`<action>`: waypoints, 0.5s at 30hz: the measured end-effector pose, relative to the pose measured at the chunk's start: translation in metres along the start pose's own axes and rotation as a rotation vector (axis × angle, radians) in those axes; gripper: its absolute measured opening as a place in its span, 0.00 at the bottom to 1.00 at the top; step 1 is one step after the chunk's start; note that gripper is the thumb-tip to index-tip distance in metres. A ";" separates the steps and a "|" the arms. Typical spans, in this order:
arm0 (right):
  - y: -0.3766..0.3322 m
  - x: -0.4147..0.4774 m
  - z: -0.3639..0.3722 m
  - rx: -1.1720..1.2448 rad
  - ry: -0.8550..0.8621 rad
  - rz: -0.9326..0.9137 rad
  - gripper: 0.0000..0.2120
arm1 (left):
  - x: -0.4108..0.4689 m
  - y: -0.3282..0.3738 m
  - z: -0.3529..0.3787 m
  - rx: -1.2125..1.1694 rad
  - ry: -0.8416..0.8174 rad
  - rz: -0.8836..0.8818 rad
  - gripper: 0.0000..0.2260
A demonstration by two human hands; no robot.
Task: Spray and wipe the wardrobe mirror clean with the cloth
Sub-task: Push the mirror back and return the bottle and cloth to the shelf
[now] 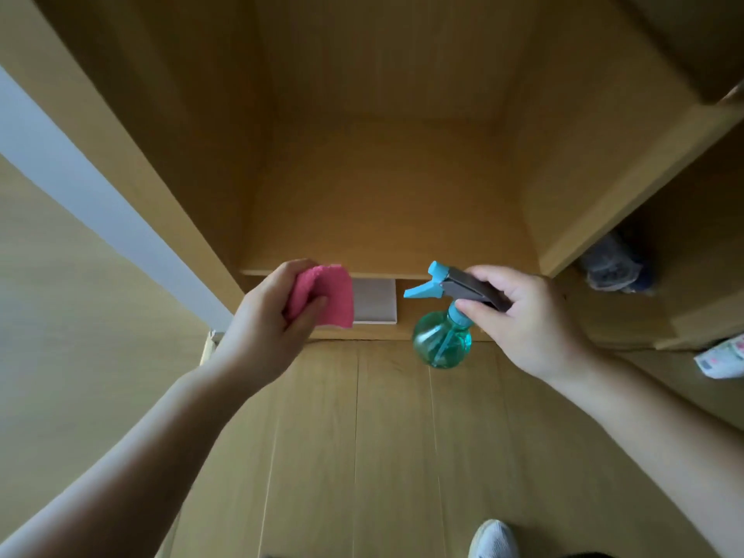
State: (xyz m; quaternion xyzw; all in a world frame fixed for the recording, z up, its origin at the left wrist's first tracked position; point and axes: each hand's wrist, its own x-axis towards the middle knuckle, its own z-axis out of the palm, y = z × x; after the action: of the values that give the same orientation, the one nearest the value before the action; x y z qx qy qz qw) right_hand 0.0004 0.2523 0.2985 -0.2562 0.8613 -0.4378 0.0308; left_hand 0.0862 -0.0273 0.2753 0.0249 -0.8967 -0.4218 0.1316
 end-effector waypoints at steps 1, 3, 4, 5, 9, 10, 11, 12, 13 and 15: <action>0.022 -0.005 0.015 -0.002 -0.002 0.006 0.05 | -0.005 -0.020 0.017 0.010 -0.017 0.007 0.16; 0.067 -0.012 0.045 -0.018 0.002 0.012 0.04 | -0.012 -0.056 0.052 0.049 -0.057 0.027 0.16; 0.089 -0.016 0.059 -0.030 0.009 0.010 0.03 | -0.014 -0.073 0.070 0.070 -0.077 0.045 0.16; 0.113 -0.019 0.074 -0.044 0.020 0.013 0.04 | -0.015 -0.091 0.090 0.086 -0.101 0.070 0.16; 0.189 -0.018 0.117 -0.100 0.027 0.079 0.02 | -0.008 -0.143 0.149 0.119 -0.151 0.130 0.15; 0.206 -0.015 0.125 -0.112 0.026 0.103 0.02 | -0.006 -0.153 0.161 0.132 -0.155 0.136 0.15; 0.221 -0.011 0.131 -0.124 0.028 0.126 0.03 | -0.003 -0.162 0.172 0.145 -0.156 0.142 0.15; 0.234 -0.007 0.137 -0.139 0.026 0.148 0.05 | 0.000 -0.169 0.182 0.157 -0.157 0.147 0.15; 0.246 -0.002 0.141 -0.160 0.020 0.169 0.06 | 0.002 -0.175 0.189 0.166 -0.159 0.148 0.15; 0.265 0.009 0.145 -0.204 0.029 0.198 0.09 | 0.009 -0.181 0.197 0.183 -0.179 0.169 0.15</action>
State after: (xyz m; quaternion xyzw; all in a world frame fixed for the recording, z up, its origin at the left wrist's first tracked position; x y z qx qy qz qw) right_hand -0.0767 0.2701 0.0068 -0.1651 0.9227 -0.3465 0.0352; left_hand 0.0147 0.0025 0.0188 -0.0765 -0.9385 -0.3261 0.0832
